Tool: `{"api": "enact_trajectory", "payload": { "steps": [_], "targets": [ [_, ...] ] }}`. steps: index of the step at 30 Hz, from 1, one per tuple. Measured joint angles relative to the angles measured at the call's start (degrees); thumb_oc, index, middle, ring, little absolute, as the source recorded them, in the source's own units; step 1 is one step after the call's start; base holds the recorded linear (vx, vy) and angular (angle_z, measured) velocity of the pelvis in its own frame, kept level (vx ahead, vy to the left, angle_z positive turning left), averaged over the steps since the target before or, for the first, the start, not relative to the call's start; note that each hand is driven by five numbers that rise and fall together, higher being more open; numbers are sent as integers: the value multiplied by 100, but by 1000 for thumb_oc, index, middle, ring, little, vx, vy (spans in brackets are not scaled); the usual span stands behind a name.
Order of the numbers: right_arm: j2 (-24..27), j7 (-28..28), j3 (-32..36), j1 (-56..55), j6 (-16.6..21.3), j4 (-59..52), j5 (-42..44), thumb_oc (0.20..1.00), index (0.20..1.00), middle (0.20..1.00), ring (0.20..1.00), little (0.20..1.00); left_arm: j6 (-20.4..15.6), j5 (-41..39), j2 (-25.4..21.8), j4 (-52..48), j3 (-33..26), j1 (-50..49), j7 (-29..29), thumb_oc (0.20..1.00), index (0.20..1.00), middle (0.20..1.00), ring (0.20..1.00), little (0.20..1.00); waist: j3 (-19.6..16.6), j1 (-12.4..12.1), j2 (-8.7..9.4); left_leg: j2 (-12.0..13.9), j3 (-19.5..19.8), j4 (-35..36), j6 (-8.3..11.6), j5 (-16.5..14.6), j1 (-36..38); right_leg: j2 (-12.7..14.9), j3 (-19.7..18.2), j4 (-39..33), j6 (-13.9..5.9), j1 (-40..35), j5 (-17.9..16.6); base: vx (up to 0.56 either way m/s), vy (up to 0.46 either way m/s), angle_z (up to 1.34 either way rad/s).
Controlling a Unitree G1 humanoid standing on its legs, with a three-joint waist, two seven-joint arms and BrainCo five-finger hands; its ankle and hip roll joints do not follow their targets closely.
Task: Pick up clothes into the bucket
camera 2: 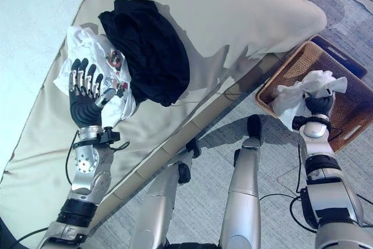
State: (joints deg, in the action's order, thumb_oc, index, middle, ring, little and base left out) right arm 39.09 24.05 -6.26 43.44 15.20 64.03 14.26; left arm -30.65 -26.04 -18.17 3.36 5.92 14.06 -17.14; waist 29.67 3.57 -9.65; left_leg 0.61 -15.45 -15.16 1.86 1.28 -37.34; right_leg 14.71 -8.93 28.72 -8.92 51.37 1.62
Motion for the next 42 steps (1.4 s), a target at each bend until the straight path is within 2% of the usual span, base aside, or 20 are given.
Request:
{"api": "enact_trajectory", "payload": {
  "steps": [2, 6, 7, 8, 9, 13, 22, 30, 32, 33, 36, 39, 42],
  "targets": [
    [62, 23, -269, 232, -143, 152, -269, 200, 200, 200, 200, 200, 1, 2, 2, 0, 0, 7, -11, 1000, 1000, 1000, 1000, 1000, 0, 8, 0, 1, 0, -70, 3, 2, -80, -1, 0, 4, -26, 52, -19, 0, 0, 0],
    [66, 51, -263, 321, -218, 169, -372, 200, 200, 200, 200, 200, 5, 2, 2, -7, -3, 26, -48, 1000, 1000, 1000, 1000, 1000, 0, -4, 0, -3, -1, -123, 4, -15, -154, -6, 0, 0, -22, 100, -27, 0, 0, 0],
    [66, 83, -263, 335, -240, 170, -414, 561, 561, 561, 561, 561, 5, 2, 2, -7, -3, 26, -57, 1000, 1000, 1000, 1000, 1000, 0, -2, 0, 4, -2, -132, 12, -26, -155, -4, -1, 1, -22, 99, -27, 0, 0, 0],
    [66, 87, -264, 356, -255, 189, -436, 702, 702, 702, 702, 702, 5, 3, 2, -7, -3, 29, -64, 1000, 1000, 1000, 1000, 1000, 0, -13, 0, 4, -1, -132, 12, -27, -159, -1, -1, -3, -22, 99, -27, 0, 0, 0],
    [67, 97, -275, 409, -299, 249, -474, 1000, 1000, 1000, 1000, 1000, 5, 2, 3, -7, -2, 35, -78, 1000, 1000, 1000, 1000, 1000, 0, -10, 1, 10, -2, -133, 12, -28, -166, 0, -1, 3, -23, 99, -28, 0, 0, 0],
    [69, 155, -311, 469, -360, 427, -652, 1000, 1000, 1000, 1000, 1000, 8, 2, 4, -7, -3, 59, -93, 1000, 1000, 1000, 1000, 1000, 1, -5, 1, 9, 0, -134, 11, -32, -167, -7, 0, -16, -22, 99, -29, 0, 0, 0],
    [70, 206, -333, 656, -757, 1171, -958, 1000, 1000, 1000, 1000, 1000, 132, 6, 24, -6, -6, 81, -176, 1000, 1000, 1000, 1000, 1000, 1, 11, 2, 59, 80, -145, 13, -30, -159, -43, 74, -87, -15, -8, -78, 1, -3, 1],
    [-71, 243, -109, 473, -836, 1224, -718, 1000, 1000, 1000, 1000, 1000, 184, 36, 44, 23, -51, 94, -277, 1000, 1000, 1000, 1000, 1000, -2, 29, 13, 128, 369, 57, -1, 23, 128, -42, 499, -520, 18, -628, -215, 26, -51, 11],
    [-263, 354, -84, 232, -839, 671, -519, 1000, 1000, 1000, 1000, 1000, 197, 61, 85, 65, -96, 80, -371, 1000, 1000, 1000, 1000, 1000, -2, 60, 29, 131, 442, 117, -5, 36, 253, -48, 599, -644, 16, -838, -243, 50, -51, 11],
    [-473, 426, -63, -244, -715, -388, -459, 1000, 1000, 1000, 1000, 1000, 222, 186, 96, 175, -180, 81, -488, 1000, 1000, 1000, 1000, 1000, -29, 65, 93, 135, 483, 211, 12, 59, 382, -48, 669, -707, 17, -984, -244, 37, -47, 7],
    [-979, 434, -140, -872, -417, -1820, -461, 1000, 1000, 1000, 1000, 1000, 230, 532, 80, 346, -378, 72, -719, 1000, 1000, 1000, 1000, 1000, -97, 175, 271, 176, 540, 270, 17, 58, 575, -67, 764, -781, 20, -1225, -233, 56, -51, 6],
    [-1463, 365, -239, -1564, -155, -3150, -463, 1000, 1000, 1000, 1000, 1000, 251, 988, 41, 671, -381, 100, -961, 1000, 1000, 1000, 1000, 1000, -185, 222, 513, 215, 657, 305, 29, 66, 725, -93, 933, -914, 22, -1513, -234, 79, -45, 13],
    [-1803, 69, -721, -2038, 83, -3876, -537, 1000, 1000, 1000, 1000, 1000, 386, 1463, 7, 1232, -379, 12, -1279, 1000, 1000, 1000, 1000, 1000, -330, 257, 856, 261, 771, 416, 76, 47, 997, -132, 1069, -1123, 36, -1893, -227, 24, -29, 10]
  ]
}}
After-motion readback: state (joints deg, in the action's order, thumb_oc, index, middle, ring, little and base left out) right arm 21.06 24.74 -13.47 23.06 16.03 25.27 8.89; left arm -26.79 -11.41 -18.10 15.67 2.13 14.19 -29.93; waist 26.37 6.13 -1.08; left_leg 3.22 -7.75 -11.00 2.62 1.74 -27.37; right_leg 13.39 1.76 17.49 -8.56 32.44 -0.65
